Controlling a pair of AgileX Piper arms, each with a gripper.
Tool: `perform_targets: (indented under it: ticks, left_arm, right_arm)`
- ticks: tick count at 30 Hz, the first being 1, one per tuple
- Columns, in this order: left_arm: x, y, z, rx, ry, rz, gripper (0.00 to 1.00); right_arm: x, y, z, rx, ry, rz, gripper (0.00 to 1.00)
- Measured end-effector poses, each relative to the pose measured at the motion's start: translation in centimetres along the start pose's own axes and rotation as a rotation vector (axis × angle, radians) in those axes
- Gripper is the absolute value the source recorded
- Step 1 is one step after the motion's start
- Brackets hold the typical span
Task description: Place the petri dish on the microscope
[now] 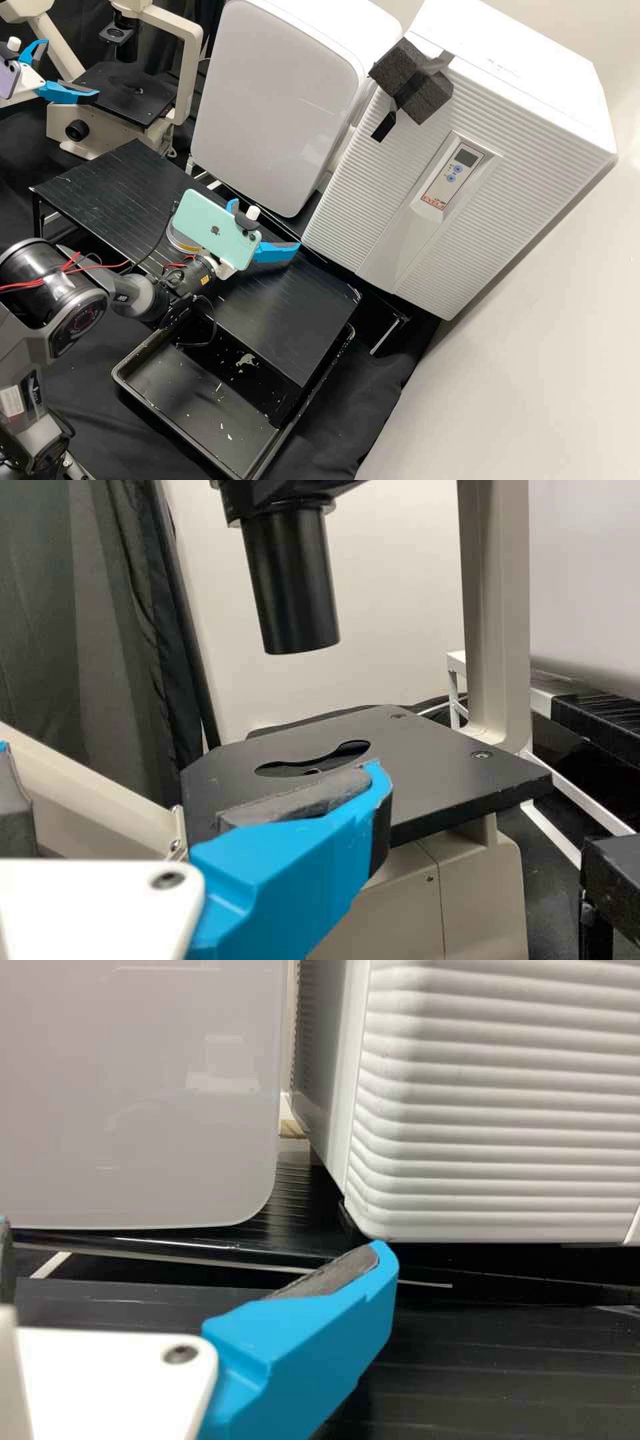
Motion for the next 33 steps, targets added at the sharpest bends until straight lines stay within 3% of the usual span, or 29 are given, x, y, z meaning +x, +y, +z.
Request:
perform_targets:
  ticks: [11, 13, 17, 26, 33]
  left_arm:
    - [0.0, 0.0, 0.1, 0.006, -0.012, 0.0, 1.0]
    - [0.0, 0.0, 0.4, -0.017, -0.044, 0.003, 1.0]
    - [-0.5, -0.1, 1.9, -0.04, -0.192, 0.019, 1.0]
    - [-2.1, -0.8, 8.1, -0.014, -0.561, -0.029, 1.0]
    - [-1.8, -0.5, 12.1, -0.015, -0.733, -0.028, 1.0]
  right_arm:
    - [0.0, 0.0, 0.0, 0.0, 0.0, 0.0, 1.0]
    - [0.0, 0.0, 0.0, 0.0, 0.0, 0.0, 1.0]
    - [0.0, 0.0, 0.0, 0.0, 0.0, 0.0, 1.0]
    - [0.0, 0.0, 0.0, 0.0, 0.0, 0.0, 1.0]
    - [0.0, 0.0, 0.0, 0.0, 0.0, 0.0, 1.0]
